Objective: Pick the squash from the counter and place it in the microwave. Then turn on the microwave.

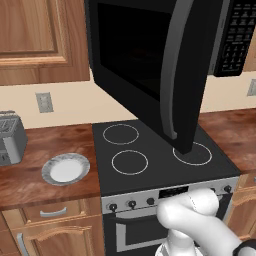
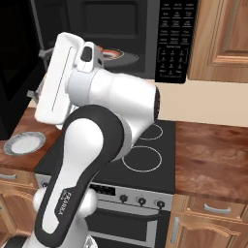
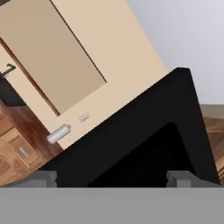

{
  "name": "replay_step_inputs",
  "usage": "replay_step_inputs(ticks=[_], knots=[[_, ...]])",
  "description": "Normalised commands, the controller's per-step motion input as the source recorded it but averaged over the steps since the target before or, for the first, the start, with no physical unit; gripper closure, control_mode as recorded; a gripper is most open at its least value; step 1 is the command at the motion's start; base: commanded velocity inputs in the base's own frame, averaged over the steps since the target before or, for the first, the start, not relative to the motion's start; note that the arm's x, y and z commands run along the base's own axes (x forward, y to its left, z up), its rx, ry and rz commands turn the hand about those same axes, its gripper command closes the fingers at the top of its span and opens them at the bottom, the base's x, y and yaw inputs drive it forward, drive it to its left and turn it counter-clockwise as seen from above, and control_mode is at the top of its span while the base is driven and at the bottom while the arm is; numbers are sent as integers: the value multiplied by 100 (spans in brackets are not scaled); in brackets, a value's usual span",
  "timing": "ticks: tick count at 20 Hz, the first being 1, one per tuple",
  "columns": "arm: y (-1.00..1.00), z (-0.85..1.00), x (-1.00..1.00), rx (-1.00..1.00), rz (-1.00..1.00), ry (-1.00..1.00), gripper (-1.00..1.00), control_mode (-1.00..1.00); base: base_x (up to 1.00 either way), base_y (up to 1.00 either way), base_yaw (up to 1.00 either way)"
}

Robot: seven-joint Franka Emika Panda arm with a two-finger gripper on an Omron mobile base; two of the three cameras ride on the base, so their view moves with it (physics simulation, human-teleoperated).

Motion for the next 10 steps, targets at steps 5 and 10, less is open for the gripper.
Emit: replay_step_inputs(ticks=[5, 10], knots=[[19, 0, -41, 0, 0, -4, -100, -100, 0, 0, 0], [29, 0, -33, 0, 0, -2, -100, -100, 0, 0, 0]])
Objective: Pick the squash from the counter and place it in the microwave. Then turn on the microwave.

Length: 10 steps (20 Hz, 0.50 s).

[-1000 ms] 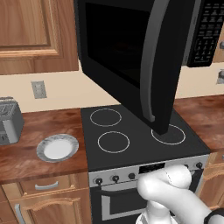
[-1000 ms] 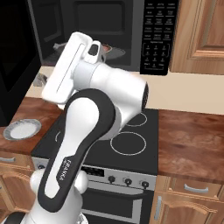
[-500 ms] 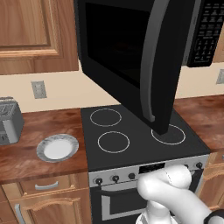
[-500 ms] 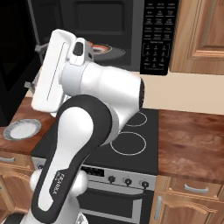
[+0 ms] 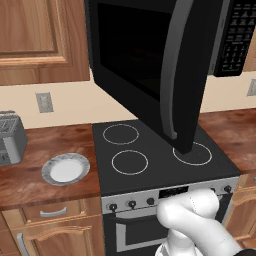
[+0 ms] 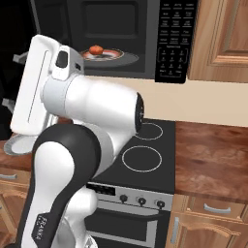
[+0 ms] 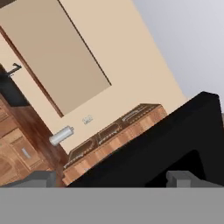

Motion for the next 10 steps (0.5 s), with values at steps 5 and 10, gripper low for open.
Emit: replay_step_inputs(ticks=[5, 10], knots=[[22, 0, -30, 0, 0, -3, -100, -100, 0, 0, 0], [23, 0, -31, -1, 0, -3, -100, -100, 0, 0, 0]])
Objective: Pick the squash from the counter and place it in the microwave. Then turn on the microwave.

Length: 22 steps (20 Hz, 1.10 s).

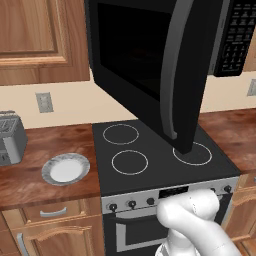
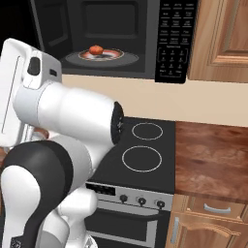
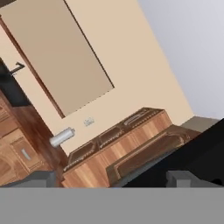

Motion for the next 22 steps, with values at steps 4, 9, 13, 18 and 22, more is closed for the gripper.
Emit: replay_step_inputs(ticks=[4, 9, 13, 18, 22], knots=[[20, 0, -28, -2, 0, -7, -100, -100, 0, 0, 0], [29, 0, -22, -3, 0, -6, -100, -100, 0, 0, 0], [28, 0, -15, 0, 0, -1, -100, -100, 0, 0, 0], [30, 0, -5, 0, 1, -1, -100, -100, 0, 0, 0], [25, 0, -3, -2, 2, -4, -100, -100, 0, 0, 0]])
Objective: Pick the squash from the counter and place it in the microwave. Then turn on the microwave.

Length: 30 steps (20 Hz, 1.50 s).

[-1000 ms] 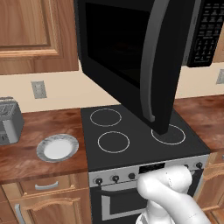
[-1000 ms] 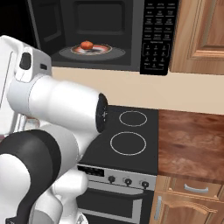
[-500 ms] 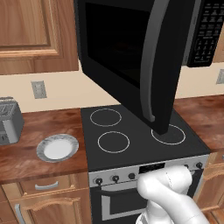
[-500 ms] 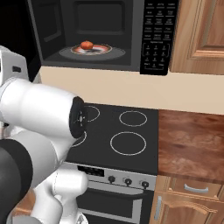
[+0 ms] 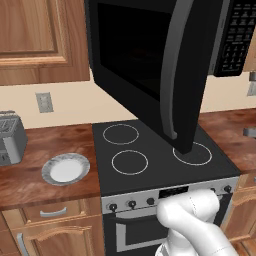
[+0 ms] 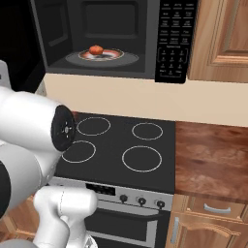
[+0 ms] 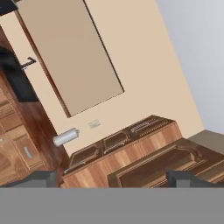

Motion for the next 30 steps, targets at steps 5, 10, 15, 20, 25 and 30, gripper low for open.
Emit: replay_step_inputs(ticks=[5, 10, 15, 20, 25, 30], knots=[[22, 0, -4, -1, 1, -6, -100, -100, 0, 0, 0], [25, 0, -2, -1, 3, -10, -100, -100, 0, 0, 0], [26, 0, 0, -6, 0, -15, -100, -100, 0, 0, 0], [22, 0, 0, -8, 0, -14, -100, -100, 0, 0, 0], [17, -1, 2, -6, -4, -7, -100, -100, 0, 0, 0], [7, -6, 2, -1, -11, -3, -100, -100, 0, 0, 0]])
